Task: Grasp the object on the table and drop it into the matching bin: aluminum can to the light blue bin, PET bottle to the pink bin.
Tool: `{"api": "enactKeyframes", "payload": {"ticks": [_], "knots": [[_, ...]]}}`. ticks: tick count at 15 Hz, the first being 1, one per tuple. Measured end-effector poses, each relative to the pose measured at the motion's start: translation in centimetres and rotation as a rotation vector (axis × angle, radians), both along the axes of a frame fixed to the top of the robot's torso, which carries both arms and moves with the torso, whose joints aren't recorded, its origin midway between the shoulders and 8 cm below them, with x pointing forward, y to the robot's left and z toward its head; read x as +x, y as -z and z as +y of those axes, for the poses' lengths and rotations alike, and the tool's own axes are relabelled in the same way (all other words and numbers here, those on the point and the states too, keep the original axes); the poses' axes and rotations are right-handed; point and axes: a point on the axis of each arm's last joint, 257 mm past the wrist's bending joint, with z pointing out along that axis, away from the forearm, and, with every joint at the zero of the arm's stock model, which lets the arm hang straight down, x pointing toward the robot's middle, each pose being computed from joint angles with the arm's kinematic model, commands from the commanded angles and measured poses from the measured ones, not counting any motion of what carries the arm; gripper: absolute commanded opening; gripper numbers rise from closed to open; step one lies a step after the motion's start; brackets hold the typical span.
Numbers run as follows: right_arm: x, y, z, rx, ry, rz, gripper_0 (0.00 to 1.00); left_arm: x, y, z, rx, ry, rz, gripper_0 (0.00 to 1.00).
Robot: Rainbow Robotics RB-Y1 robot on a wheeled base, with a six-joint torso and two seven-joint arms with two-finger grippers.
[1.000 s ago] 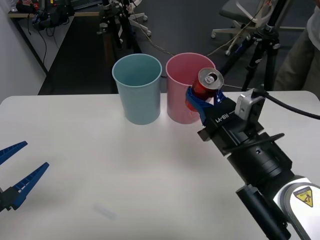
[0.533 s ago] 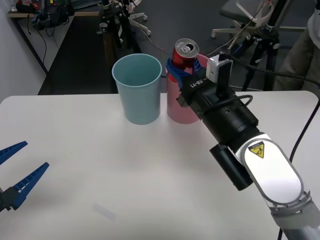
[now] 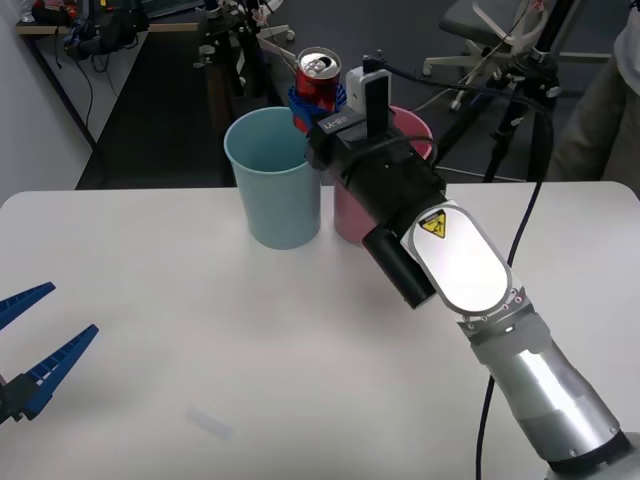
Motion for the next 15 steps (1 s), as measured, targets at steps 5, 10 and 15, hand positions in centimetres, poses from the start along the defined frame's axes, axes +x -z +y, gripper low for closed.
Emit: {"api": "enactKeyframes", "payload": {"ticks": [5, 10, 15], "knots": [[3.3, -0.7, 2.3, -0.015, 0.025, 0.016, 0.0, 0.0, 0.0, 0.0, 0.0, 0.0, 0.0, 1.0], [5.5, 0.4, 3.9, -0.039, 0.044, 0.056, 0.0, 0.0, 0.0, 0.0, 0.0, 0.0, 0.0, 1.0], [5.7, 0.7, 5.3, -0.038, 0.042, 0.07, 0.0, 0.0, 0.0, 0.0, 0.0, 0.0, 0.0, 1.0]]}}
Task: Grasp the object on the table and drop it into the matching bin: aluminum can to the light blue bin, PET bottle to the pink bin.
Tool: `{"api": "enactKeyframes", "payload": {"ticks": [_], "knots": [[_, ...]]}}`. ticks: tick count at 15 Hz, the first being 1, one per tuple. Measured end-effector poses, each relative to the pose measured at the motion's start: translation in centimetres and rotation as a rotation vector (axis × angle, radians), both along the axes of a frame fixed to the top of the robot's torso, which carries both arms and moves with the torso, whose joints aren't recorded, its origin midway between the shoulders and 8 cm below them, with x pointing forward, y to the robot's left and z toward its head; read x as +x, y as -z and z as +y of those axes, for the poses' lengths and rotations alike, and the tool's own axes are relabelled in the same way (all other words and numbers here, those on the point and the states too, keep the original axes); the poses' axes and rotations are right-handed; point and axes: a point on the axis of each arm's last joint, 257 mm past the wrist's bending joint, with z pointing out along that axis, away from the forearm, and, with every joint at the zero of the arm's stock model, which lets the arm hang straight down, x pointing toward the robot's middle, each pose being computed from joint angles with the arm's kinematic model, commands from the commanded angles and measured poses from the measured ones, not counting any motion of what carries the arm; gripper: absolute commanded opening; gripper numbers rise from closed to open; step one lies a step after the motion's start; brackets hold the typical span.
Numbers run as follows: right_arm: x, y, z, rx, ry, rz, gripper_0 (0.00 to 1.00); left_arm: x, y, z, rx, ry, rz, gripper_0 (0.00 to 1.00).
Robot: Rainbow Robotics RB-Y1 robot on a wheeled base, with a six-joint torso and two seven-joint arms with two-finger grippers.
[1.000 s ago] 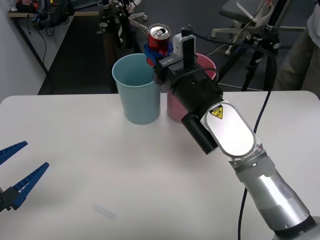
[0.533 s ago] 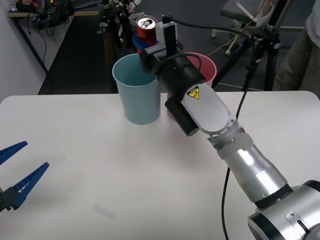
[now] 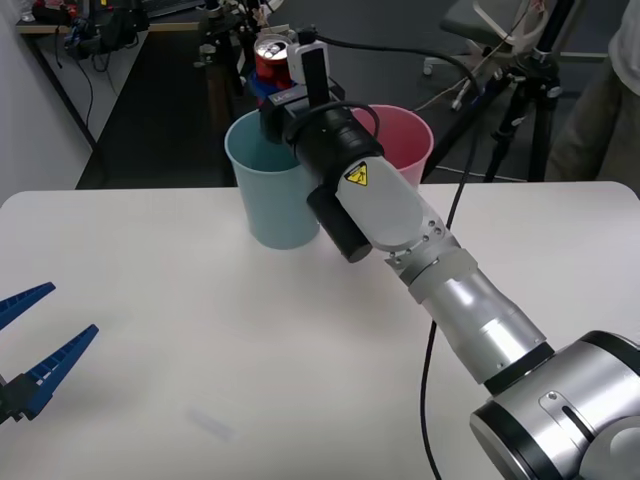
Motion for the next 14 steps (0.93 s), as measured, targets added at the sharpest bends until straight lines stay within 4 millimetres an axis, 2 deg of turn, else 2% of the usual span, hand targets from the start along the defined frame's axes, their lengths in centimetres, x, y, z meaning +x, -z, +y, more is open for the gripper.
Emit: {"api": "enactKeyframes", "payload": {"ticks": [5, 6, 7, 14], "knots": [[-0.03, 0.31, 0.15, -0.006, -0.002, 0.004, 0.02, 0.0, 0.0, 0.0, 0.0, 0.0, 0.0, 1.0], [-0.04, 0.31, 0.16, -0.003, -0.003, 0.005, 0.56, 0.0, 0.0, 0.0, 0.0, 0.0, 0.0, 1.0], [-0.05, 0.29, 0.17, -0.002, -0.003, 0.006, 1.0, 0.0, 0.0, 0.0, 0.0, 0.0, 0.0, 1.0], [-0.04, 0.32, 0.16, 0.003, -0.004, 0.009, 1.0, 0.0, 0.0, 0.0, 0.0, 0.0, 0.0, 1.0]]}}
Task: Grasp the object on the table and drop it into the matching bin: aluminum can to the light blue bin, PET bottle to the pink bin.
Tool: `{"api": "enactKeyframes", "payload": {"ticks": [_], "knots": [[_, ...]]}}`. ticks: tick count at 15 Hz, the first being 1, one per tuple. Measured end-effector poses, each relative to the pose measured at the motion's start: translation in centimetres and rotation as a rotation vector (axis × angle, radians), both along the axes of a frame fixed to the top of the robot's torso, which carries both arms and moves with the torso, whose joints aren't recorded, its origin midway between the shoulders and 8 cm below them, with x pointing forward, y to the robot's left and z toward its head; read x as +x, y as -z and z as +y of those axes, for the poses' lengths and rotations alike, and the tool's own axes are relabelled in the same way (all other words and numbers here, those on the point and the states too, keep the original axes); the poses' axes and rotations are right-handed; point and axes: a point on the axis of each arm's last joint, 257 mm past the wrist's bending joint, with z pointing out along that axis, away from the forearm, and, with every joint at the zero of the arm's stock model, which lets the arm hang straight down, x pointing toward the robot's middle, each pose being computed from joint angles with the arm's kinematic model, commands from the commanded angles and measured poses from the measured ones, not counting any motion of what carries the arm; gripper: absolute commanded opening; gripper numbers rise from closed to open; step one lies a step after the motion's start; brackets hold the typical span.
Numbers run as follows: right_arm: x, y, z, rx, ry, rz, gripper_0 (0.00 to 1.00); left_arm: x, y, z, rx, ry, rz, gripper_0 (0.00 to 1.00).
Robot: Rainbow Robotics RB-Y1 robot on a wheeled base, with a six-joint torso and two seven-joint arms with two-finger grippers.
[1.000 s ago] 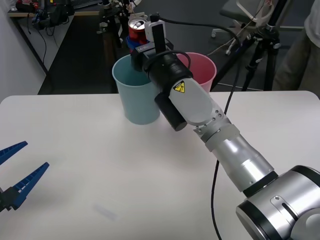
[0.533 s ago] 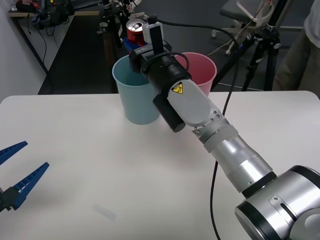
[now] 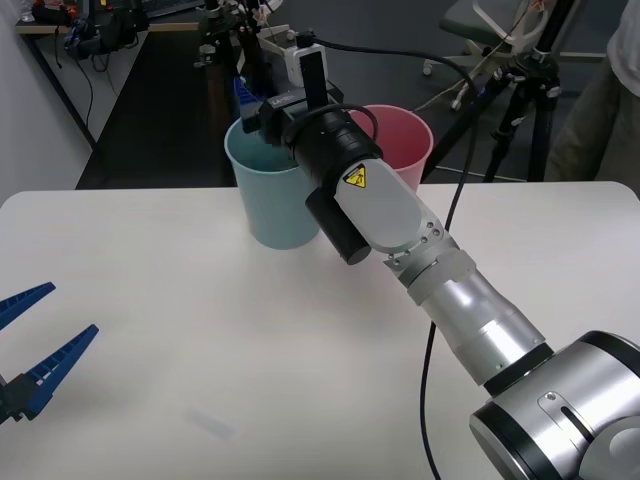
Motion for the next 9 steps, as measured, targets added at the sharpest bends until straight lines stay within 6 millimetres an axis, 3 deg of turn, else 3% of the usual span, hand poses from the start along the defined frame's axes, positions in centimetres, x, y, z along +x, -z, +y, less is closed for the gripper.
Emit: {"api": "enactKeyframes", "payload": {"ticks": [9], "knots": [[-0.37, -0.89, -0.54, 0.012, -0.002, -0.019, 1.0, 0.0, 0.0, 0.0, 0.0, 0.0, 0.0, 1.0]]}}
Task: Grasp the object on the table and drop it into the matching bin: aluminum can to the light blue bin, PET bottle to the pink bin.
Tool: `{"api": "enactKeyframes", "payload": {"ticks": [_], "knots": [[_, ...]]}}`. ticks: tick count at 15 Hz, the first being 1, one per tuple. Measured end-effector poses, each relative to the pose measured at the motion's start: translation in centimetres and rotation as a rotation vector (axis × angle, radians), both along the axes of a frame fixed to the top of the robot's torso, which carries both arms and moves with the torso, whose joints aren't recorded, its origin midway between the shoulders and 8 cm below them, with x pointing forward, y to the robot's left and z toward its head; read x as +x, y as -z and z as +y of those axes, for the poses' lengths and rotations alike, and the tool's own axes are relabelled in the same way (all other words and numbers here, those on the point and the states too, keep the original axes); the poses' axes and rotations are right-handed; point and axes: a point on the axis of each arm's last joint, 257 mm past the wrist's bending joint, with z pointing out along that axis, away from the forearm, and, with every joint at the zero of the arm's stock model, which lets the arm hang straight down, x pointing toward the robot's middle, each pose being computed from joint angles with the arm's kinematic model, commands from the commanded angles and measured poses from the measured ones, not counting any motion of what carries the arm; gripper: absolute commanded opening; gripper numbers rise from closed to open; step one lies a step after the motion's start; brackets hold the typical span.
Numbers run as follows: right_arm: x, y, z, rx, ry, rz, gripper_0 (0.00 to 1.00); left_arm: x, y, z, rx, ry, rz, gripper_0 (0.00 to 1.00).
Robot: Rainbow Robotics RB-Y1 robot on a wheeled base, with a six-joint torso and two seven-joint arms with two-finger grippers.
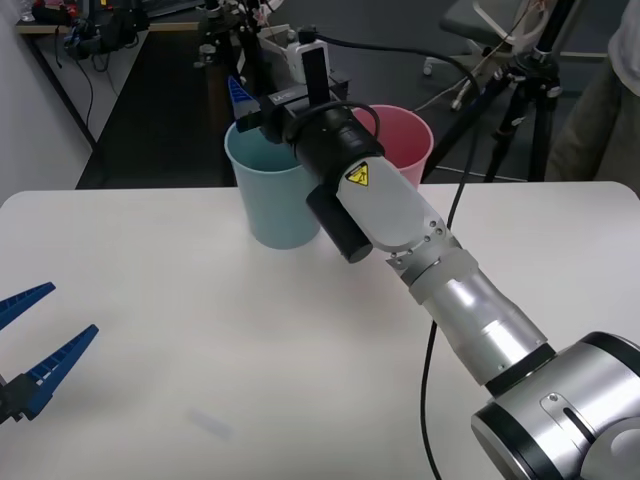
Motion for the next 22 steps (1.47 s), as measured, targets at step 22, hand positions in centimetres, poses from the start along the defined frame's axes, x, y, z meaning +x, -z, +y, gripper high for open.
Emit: {"api": "enactKeyframes", "payload": {"ticks": [22], "knots": [[-20.1, 9.7, -25.5, -0.145, -0.167, -0.005, 1.0, 0.0, 0.0, 0.0, 0.0, 0.0, 0.0, 1.0]]}}
